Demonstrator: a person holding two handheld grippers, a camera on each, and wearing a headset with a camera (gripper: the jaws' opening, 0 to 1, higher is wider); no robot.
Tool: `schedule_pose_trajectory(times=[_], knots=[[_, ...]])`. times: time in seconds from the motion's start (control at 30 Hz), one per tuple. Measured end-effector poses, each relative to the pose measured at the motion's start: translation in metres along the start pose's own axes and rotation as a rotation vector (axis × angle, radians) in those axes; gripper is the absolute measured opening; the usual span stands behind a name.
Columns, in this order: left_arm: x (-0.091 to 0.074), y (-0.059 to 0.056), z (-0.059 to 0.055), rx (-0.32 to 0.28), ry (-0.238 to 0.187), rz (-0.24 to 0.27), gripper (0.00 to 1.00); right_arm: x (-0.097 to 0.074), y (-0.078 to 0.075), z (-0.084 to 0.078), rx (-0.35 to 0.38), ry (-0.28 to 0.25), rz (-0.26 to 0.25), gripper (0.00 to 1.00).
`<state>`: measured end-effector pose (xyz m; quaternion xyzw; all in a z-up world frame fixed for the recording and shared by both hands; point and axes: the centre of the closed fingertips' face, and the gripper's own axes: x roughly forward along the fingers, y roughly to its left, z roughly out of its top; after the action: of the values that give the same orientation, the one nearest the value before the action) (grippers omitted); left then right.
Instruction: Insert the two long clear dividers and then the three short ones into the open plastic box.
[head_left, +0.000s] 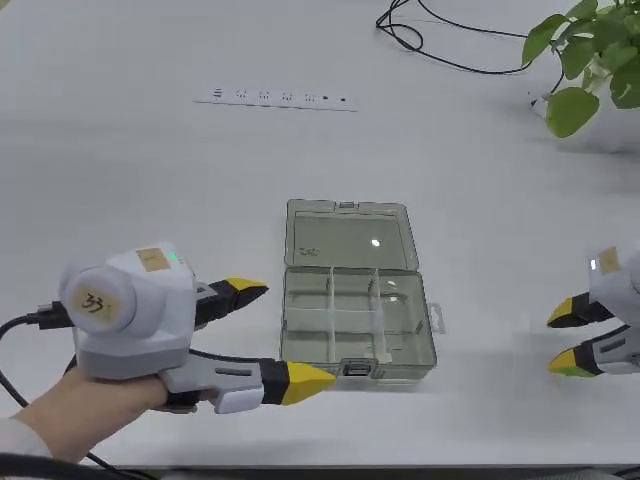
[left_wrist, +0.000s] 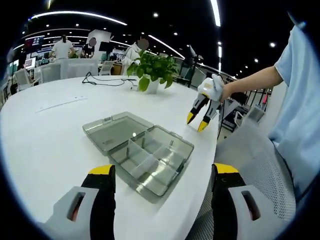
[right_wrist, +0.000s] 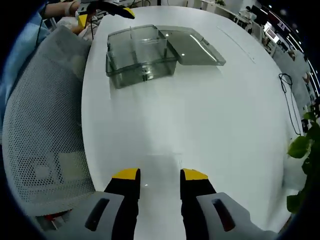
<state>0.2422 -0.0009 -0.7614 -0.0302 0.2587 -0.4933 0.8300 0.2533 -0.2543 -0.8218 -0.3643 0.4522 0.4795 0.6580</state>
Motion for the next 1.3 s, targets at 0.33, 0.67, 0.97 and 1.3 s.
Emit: schedule_pose_trajectory(times=[0.33,0.67,0.97,1.3], knots=[[0.007,0.002,0.016,-0.095,-0.042,-0.009,0.74,-0.017,0.003,0.071,-0.086,-0.157,-0.057,0.32],[0.024,0.002,0.031,-0.216,-0.036,0.003,0.6,-0.027,0.019,0.143,-0.212,-0.249,-0.111,0.32],[0.043,-0.009,0.038,-0.341,0.0,-0.024,0.4,-0.024,0.03,0.187,-0.329,-0.269,-0.166,0.32],[0.046,-0.019,0.043,-0.42,-0.013,-0.062,0.18,-0.019,0.035,0.202,-0.394,-0.245,-0.213,0.32]])
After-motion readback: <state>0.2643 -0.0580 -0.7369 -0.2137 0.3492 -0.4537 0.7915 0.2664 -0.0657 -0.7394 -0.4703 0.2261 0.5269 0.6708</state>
